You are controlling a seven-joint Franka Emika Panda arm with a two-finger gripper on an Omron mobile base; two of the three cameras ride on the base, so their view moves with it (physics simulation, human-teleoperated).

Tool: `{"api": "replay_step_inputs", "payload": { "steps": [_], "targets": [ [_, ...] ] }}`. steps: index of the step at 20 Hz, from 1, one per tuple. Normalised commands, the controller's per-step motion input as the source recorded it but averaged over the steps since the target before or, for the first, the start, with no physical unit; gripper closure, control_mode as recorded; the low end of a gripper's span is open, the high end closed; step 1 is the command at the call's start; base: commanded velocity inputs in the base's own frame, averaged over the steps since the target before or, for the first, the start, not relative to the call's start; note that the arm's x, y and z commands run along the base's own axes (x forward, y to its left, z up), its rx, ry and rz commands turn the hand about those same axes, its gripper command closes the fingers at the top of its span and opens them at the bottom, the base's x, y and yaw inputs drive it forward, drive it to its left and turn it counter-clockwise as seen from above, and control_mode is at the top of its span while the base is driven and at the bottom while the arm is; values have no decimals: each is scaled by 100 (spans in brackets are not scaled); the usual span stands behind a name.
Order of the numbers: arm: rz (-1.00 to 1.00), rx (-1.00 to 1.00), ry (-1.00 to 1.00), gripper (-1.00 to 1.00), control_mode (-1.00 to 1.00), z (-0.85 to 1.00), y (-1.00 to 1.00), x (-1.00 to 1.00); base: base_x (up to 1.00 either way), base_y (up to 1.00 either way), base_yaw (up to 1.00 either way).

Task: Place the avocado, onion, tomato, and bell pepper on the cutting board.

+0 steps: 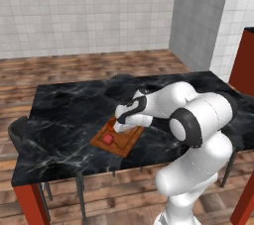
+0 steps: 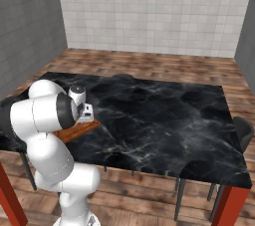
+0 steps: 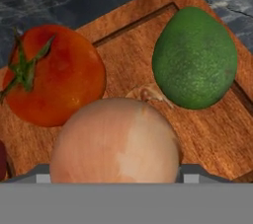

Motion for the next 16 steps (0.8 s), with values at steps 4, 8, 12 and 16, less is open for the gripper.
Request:
{"api": "replay_step_inputs", "payload": {
  "steps": [4, 8, 12, 16],
  "targets": [
    [0, 0, 0, -100, -100, 0, 0, -10, 0, 0, 0],
    [0, 0, 0, -100, -100, 10, 0, -17, 0, 0, 0],
    [2, 0, 0, -100, -100, 27, 0, -13, 0, 0, 0],
    [3, 0, 0, -100, -100, 43, 0, -2, 0, 0, 0]
  ]
}}
